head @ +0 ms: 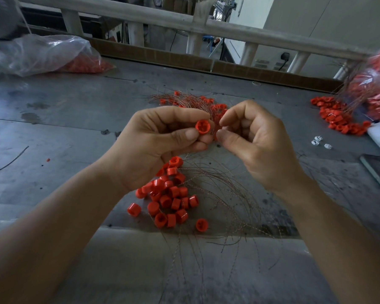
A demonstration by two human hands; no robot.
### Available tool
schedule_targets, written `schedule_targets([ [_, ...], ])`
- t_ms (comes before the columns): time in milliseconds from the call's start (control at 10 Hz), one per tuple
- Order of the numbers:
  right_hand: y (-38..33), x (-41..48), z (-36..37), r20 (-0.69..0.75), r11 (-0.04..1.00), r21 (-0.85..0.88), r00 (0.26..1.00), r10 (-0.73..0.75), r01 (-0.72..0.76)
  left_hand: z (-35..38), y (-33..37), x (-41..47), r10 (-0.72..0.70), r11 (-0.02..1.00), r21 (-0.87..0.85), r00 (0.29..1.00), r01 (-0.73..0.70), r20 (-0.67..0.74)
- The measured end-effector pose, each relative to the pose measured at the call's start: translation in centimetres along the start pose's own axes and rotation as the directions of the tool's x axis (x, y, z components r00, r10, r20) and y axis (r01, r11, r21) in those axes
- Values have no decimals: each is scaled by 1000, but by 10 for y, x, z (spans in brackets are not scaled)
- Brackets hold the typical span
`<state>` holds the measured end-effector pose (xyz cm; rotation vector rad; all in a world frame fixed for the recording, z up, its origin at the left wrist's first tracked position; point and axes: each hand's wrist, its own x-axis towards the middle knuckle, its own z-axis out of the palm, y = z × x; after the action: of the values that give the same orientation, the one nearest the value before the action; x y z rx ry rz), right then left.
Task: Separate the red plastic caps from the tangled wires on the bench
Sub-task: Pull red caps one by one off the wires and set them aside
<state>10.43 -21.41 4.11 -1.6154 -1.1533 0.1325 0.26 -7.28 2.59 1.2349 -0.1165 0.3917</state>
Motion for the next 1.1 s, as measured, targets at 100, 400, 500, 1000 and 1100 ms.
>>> schedule_targets([
  [100, 2, -1, 4, 24, 999, -32, 1000, 11, -10, -1, -1, 0, -22, 999, -29, 999, 23, 33],
  [400, 0, 2, -5, 25, 997, -22, 997, 69, -69, 0, -1, 0, -64, 992, -109, 998, 65, 14],
  [500, 1, 9, -24, -122, 991, 2, 984, 130, -131, -1, 1, 0, -69, 989, -130, 998, 67, -11],
  [1000, 78, 23, -39, -99, 715, -647, 958, 268, -267, 0, -1, 0, -169, 978, -128, 985, 162, -45],
  [1100, 83, 23, -31, -75, 700, -671, 961, 265, -245, 1, -1, 0, -177, 978, -123, 983, 171, -46],
])
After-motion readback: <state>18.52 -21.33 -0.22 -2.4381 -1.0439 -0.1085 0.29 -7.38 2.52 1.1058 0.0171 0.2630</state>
